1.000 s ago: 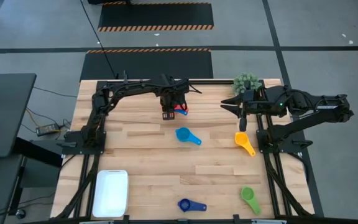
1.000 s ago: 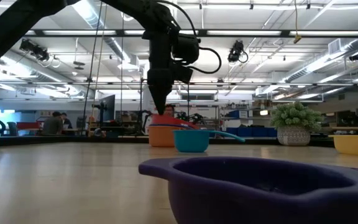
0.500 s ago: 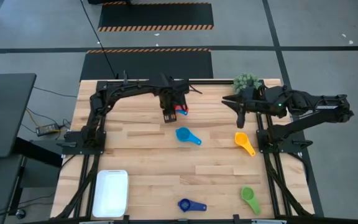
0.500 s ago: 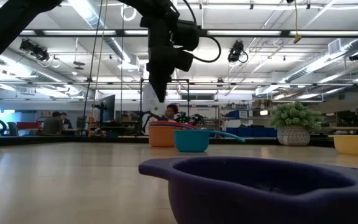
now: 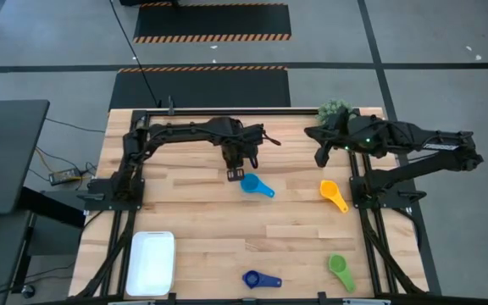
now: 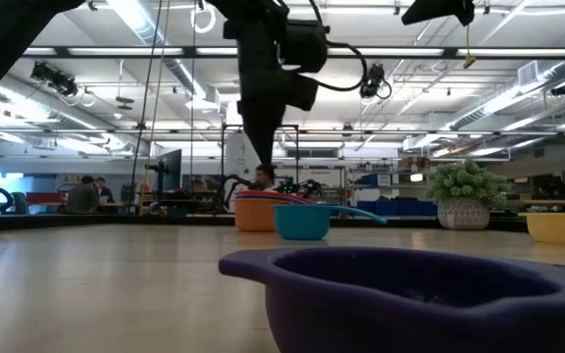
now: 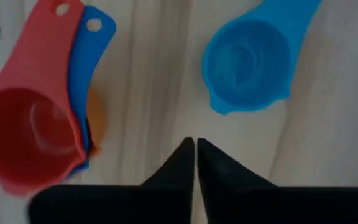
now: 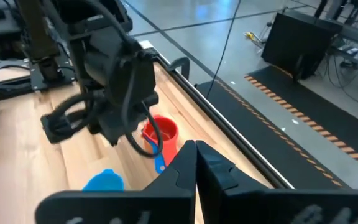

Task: Nest measuring cups in basket
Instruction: Stack the light blue measuring cup on top of the red measuring cup

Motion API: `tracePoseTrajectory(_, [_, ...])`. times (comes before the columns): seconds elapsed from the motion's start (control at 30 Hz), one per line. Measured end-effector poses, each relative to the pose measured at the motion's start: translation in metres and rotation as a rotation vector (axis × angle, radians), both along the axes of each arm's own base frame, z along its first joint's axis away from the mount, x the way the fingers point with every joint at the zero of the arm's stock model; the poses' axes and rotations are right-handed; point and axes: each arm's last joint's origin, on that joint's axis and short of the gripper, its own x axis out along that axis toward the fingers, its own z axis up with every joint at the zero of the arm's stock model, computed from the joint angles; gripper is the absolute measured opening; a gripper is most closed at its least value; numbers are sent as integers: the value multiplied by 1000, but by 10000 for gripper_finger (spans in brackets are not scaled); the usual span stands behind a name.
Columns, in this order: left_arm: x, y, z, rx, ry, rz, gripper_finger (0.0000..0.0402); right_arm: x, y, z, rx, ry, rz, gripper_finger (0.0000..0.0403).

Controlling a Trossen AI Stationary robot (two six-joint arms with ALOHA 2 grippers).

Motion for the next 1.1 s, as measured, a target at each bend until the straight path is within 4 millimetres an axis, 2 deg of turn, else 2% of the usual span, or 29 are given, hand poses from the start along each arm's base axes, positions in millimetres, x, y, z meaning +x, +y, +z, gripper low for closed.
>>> tracePoseTrajectory(0.2, [-26,-2,36,-7,8,55,5,-5,3,2,-5,-1,47,4])
tracePoseTrajectory(0.33, [-53,-8,77,10,-57,89,3,-10,6,3,-17,7,105,3])
tracePoseTrajectory(0.53, [-105,-22,144,26,-258,254,3,-9,11,-3,73,43,190,2])
tracePoseTrajectory(0.63, [-128,-35,168,68,-343,295,3,4,14,-9,95,81,240,2])
tracePoseTrajectory(0.8, [-165,-49,197,149,-464,399,3,38,16,-19,145,147,302,1])
tracePoseTrajectory(0.93, [-184,-58,206,177,-492,426,2,69,18,-19,170,196,329,1])
tracePoseTrajectory(1.1, [-196,-67,208,204,-465,393,2,105,17,-14,213,228,368,5])
